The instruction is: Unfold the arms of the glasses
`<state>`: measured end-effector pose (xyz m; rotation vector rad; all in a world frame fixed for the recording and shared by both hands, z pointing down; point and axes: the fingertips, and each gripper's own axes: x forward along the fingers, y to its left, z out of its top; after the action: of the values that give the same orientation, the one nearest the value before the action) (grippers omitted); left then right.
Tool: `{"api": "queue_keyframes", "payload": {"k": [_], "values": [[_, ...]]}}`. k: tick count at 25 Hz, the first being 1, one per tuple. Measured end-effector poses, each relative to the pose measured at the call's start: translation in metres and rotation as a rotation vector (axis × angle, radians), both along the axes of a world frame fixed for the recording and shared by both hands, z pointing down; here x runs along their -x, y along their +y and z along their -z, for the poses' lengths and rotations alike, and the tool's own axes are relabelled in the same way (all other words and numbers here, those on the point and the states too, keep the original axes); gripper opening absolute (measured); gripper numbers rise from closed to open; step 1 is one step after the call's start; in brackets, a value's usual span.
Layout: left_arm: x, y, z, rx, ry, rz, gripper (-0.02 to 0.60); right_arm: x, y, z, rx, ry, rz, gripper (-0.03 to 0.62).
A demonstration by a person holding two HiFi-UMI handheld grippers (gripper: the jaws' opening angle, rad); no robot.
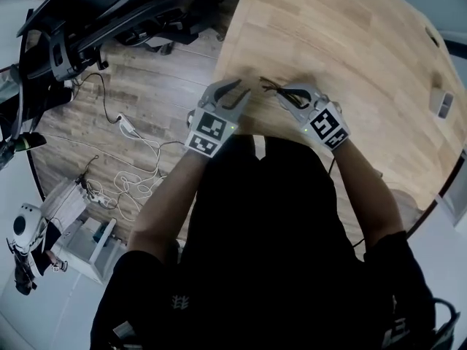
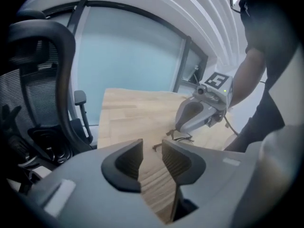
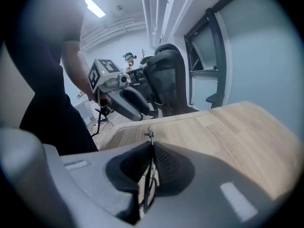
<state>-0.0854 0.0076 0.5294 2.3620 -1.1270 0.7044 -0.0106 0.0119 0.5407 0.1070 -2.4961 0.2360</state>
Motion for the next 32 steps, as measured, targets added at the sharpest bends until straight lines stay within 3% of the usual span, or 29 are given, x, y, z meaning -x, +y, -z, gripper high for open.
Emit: {"api": "queue_keyframes", "payload": {"k": [6,13,25,32], "values": [[-0.049,0.006,-0.005,0.049,0.103,-0.143,0.170,-0.011,0.003,0.017,-0.041,-0.040,0.004,0.017],[-0.075,0.011,0.000,0.066,0.141,-0.225,0.170,-0.014,0.002,0.023,-0.069,-0.065,-0.023,0.017],[-0.102,0.017,0.023,0.019,0.107,-0.342,0.170,-0.033,0.008,0.027,-0.104,-0.017,-0.068,0.021],[-0.111,0.024,0.031,-0.001,0.127,-0.370,0.170,-0.052,0.027,0.030,-0.101,-0.013,-0.058,0.065]]}}
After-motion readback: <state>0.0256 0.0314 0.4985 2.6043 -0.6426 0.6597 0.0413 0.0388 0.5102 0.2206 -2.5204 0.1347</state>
